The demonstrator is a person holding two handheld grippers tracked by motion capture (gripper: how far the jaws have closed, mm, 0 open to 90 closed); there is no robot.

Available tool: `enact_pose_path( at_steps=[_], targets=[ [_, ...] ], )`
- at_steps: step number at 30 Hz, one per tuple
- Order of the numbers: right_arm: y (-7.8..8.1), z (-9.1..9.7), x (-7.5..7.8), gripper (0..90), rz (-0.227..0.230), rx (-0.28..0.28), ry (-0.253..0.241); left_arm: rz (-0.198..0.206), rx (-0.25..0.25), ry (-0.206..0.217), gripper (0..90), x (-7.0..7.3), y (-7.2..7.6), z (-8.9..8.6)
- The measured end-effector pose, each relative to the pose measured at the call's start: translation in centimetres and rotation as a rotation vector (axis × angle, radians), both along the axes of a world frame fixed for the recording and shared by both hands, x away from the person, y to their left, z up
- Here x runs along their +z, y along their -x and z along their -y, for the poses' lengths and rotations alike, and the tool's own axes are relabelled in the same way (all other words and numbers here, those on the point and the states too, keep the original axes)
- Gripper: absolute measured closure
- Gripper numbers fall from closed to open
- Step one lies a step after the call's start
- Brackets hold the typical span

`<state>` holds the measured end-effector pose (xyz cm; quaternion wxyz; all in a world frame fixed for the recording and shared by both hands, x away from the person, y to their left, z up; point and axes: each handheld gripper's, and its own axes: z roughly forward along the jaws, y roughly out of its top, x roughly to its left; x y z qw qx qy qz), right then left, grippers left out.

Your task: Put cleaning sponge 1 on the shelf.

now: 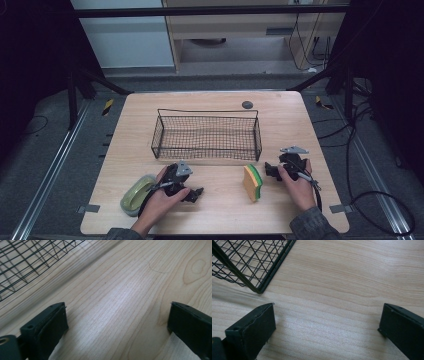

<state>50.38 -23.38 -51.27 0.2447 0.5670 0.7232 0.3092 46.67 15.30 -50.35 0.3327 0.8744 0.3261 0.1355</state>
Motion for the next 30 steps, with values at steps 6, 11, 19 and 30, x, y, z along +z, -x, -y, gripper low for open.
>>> enact_pose_path(
  at_steps=[6, 11, 19, 30],
  targets=[
    [0.0, 0.0, 0.0, 0.5, -0.001, 0.001, -0.001, 0.024, 0.008, 0.027, 4.3, 0.9, 0.5, -0.6],
    [0.3, 0.1, 0.0, 0.5, -0.001, 0.003, 0.001, 0.049, 0.025, 0.028, 5.4, 3.3, 0.8, -1.8],
    [0.5, 0.1, 0.0, 0.5, -0.002, 0.006, -0.001, 0.037, 0.060, -0.047, 6.0, 7.9, 0.6, -5.1],
    [0.8, 0.1, 0.0, 0.6, -0.001, 0.001, 0.002, -0.028, 0.145, -0.143, 5.3, 11.0, 1.0, -10.3]
  ],
)
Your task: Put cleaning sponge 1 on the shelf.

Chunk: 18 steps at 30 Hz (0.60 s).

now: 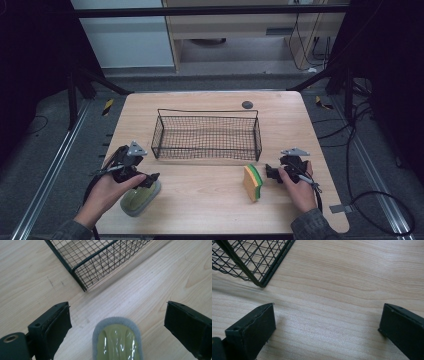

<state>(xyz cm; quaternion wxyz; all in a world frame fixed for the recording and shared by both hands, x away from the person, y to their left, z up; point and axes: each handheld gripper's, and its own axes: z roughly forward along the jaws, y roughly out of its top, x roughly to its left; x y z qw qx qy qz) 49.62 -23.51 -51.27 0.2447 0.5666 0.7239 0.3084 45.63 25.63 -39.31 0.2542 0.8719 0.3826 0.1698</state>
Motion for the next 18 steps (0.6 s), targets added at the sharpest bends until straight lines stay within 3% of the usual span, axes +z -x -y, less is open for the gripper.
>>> enact_pose_path(
  at_steps=[2, 8, 12, 14, 15, 16, 18],
  targets=[
    [0.0, 0.0, 0.0, 0.5, 0.001, -0.002, -0.002, -0.005, 0.004, -0.006, 4.9, -0.1, 0.1, -0.2],
    [0.2, 0.0, 0.0, 0.6, -0.001, -0.005, -0.005, -0.076, -0.032, -0.098, 12.4, -0.8, 0.8, -1.1],
    [0.2, 0.0, 0.0, 0.6, -0.002, -0.006, -0.002, -0.120, -0.029, -0.090, 20.0, -1.2, 0.9, -1.3],
    [0.2, 0.0, 0.0, 0.6, 0.001, -0.003, 0.000, -0.162, -0.034, -0.123, 26.1, -2.0, 0.7, -1.3],
    [0.2, 0.0, 0.0, 0.6, 0.001, -0.004, -0.001, -0.162, -0.034, -0.123, 28.1, -2.0, 0.7, -1.3],
    [0.2, 0.0, 0.0, 0.6, 0.002, -0.002, 0.001, -0.193, -0.036, -0.130, 30.3, -2.4, 0.5, -1.4],
    [0.3, 0.0, 0.0, 0.6, 0.002, -0.001, 0.000, -0.216, -0.028, -0.136, 33.3, -2.8, 0.3, -1.4]
  ],
)
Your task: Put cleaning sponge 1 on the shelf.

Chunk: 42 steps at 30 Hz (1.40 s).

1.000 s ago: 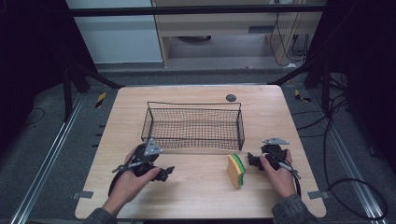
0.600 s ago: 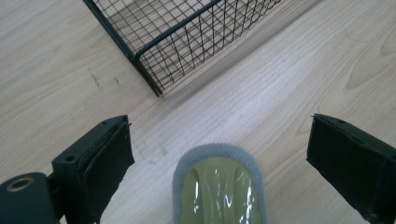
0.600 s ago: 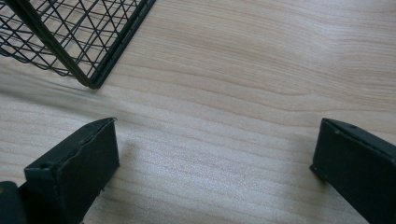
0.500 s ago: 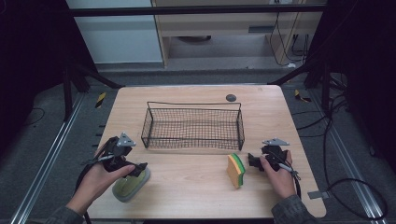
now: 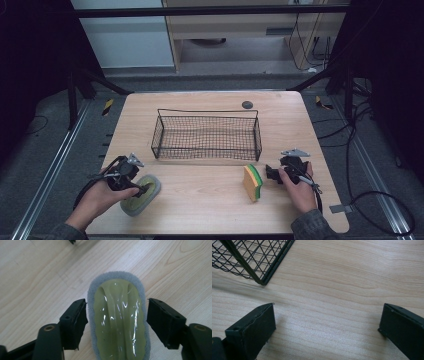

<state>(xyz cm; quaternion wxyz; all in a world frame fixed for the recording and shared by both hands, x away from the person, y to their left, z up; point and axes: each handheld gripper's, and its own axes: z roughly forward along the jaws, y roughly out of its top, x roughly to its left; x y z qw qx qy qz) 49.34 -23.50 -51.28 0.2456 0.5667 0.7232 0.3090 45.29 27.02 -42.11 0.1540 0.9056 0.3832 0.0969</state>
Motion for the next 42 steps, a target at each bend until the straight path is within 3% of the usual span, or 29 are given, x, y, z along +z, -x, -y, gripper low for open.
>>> enact_pose_path(
  at_steps=[11, 25, 30, 37, 42],
  targets=[
    [0.2, 0.0, 0.0, 0.6, -0.003, 0.005, -0.003, -0.065, 0.009, -0.014, 49.8, -1.3, -0.7, 0.1],
    [0.2, 0.0, 0.0, 0.6, -0.002, 0.008, -0.001, -0.094, -0.003, 0.002, 59.7, -1.6, -1.0, -0.3],
    [0.2, 0.0, 0.0, 0.6, -0.001, 0.010, 0.001, -0.096, -0.024, 0.005, 69.6, -1.6, -0.9, -0.3],
    [0.2, 0.0, 0.0, 0.6, -0.002, 0.010, 0.000, -0.031, -0.083, -0.021, 70.1, -0.4, -0.5, 0.0],
    [0.2, 0.0, 0.0, 0.6, -0.002, 0.010, 0.000, 0.051, -0.133, -0.031, 70.2, 1.7, -0.2, 0.4]
  ],
)
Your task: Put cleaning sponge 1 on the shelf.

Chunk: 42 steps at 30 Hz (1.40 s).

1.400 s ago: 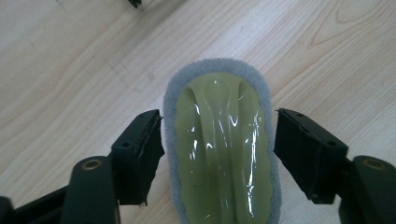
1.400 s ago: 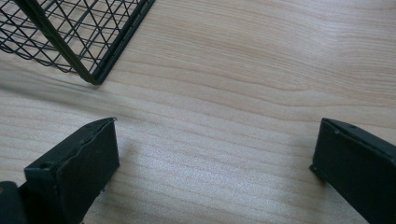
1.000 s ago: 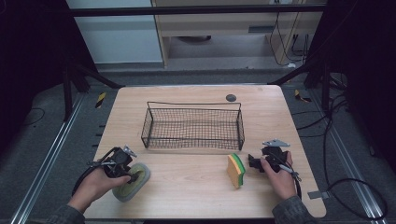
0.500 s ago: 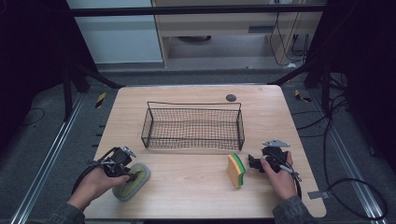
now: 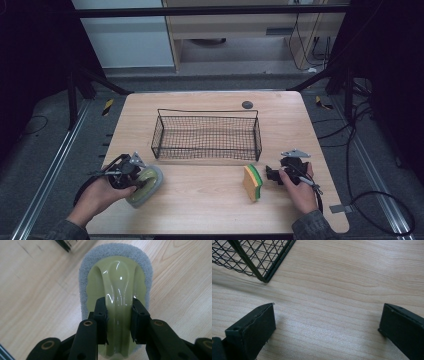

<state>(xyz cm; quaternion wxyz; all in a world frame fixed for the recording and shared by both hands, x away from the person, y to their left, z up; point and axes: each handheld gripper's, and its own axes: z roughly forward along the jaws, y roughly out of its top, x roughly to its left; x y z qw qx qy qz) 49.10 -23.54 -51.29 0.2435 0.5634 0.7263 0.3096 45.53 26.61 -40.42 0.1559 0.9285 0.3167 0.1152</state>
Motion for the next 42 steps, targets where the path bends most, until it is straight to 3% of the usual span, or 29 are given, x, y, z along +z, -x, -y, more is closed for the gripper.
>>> enact_pose_path(
  at_steps=[5, 8, 9, 10, 11, 12, 13, 16, 26, 34, 42],
  targets=[
    [0.0, 0.0, 0.0, 0.4, -0.002, 0.003, -0.003, 0.049, -0.022, -0.006, 70.2, 1.3, -0.1, 0.0],
    [0.0, 0.0, 0.0, 0.4, -0.002, 0.006, -0.004, 0.112, -0.040, -0.026, 70.2, 2.6, 0.0, 0.1],
    [0.0, 0.0, 0.0, 0.4, -0.002, 0.006, -0.004, 0.112, -0.040, -0.026, 70.2, 2.6, 0.0, 0.1],
    [0.0, 0.1, 0.0, 0.4, -0.001, 0.011, -0.002, 0.144, -0.051, -0.040, 70.2, 3.1, 0.0, 0.2],
    [0.0, 0.1, 0.0, 0.4, -0.001, 0.011, -0.002, 0.144, -0.051, -0.040, 70.2, 3.1, 0.0, 0.2],
    [0.0, 0.1, 0.0, 0.4, -0.001, 0.017, -0.004, 0.181, -0.063, -0.061, 70.2, 3.6, 0.1, 0.5],
    [0.0, 0.1, 0.0, 0.4, -0.001, 0.017, -0.004, 0.181, -0.063, -0.061, 70.2, 3.6, 0.1, 0.5],
    [0.0, 0.2, 0.0, 0.4, -0.001, 0.025, -0.006, 0.233, -0.083, -0.078, 70.2, 4.5, 0.0, 1.1],
    [-0.1, 0.2, 0.0, 0.4, -0.002, 0.030, -0.008, 0.283, -0.159, -0.117, 70.3, 6.2, -1.3, 2.8],
    [-0.2, 0.2, 0.0, 0.4, 0.000, 0.036, -0.001, 0.321, -0.230, -0.111, 70.3, 7.8, -2.9, 3.4],
    [-0.3, 0.2, 0.0, 0.4, 0.000, 0.042, -0.002, 0.346, -0.279, -0.131, 70.3, 8.1, -4.2, 4.0]
  ],
)
